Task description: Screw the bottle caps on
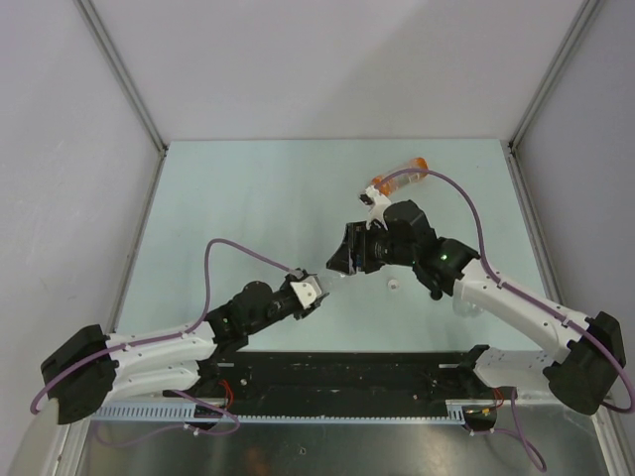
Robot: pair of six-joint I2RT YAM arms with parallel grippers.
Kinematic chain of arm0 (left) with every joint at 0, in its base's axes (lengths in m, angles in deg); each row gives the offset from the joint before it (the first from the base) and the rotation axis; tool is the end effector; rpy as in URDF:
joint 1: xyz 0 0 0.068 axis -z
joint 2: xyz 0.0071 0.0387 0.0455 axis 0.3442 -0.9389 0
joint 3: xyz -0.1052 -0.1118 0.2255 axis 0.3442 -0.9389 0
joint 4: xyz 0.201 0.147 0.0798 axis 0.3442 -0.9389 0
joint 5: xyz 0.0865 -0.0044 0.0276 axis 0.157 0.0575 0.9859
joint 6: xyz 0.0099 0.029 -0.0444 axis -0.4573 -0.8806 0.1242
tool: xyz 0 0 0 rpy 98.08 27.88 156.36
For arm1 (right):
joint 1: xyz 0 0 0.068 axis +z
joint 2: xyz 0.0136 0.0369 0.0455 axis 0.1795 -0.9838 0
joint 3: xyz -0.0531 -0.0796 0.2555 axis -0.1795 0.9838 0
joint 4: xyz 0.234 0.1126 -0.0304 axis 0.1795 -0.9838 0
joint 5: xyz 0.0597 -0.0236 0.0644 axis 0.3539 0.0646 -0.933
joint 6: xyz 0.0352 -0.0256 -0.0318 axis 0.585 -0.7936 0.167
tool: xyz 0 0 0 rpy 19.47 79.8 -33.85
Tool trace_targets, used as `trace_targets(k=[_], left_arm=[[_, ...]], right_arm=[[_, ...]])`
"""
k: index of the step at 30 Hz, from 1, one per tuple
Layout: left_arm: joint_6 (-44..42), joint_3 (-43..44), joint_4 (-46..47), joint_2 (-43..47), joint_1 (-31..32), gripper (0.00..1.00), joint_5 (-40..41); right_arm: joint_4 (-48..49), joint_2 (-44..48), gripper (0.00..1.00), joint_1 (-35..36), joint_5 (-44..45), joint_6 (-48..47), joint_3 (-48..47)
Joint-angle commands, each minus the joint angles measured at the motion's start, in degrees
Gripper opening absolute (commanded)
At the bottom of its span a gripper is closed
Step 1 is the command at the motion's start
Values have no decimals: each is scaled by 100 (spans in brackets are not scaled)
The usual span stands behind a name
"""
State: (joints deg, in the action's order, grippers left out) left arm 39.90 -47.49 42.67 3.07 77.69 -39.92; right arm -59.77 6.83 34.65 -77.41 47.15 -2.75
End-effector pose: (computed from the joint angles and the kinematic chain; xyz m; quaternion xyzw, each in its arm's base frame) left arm 0.1111 -0.1723 0.1992 0.4512 0.6285 -0.2140 0.5963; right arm 0.1846 0.1976 0.3183 -0.1647 0.8413 0.4004 0.3238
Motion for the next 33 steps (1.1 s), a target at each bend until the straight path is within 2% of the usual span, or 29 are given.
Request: trace_targets(k=[1,5,8,10,19,23,29,33], left_arm=[[-59,476,1435,163,62,0,-152],[16,438,1435,130,63,0,9],[73,362,1435,132,62,0,-18],[105,299,1436,159,62,0,-72],[209,89,1449,188,62,0,-164],[289,-9,1445,277,62,0,-340],[360,-330,1444,544,43,0,-951],[379,-559,1440,838,-35,0,-1583]], right_arm=[[-331,2,62,57,-54,-337,-26],[-281,131,77,62,-225,-451,-27],[-228,296,94,55,-212,-570,-27],[-129,449,98,54,-259,-694,-23],[547,1329,99,101,-375,-1307,-23],[501,1713,99,106,-273,-1833,-25],[282,2220,99,106,-1427,-3162,9],[324,2524,94,114,-2182,-4152,325]])
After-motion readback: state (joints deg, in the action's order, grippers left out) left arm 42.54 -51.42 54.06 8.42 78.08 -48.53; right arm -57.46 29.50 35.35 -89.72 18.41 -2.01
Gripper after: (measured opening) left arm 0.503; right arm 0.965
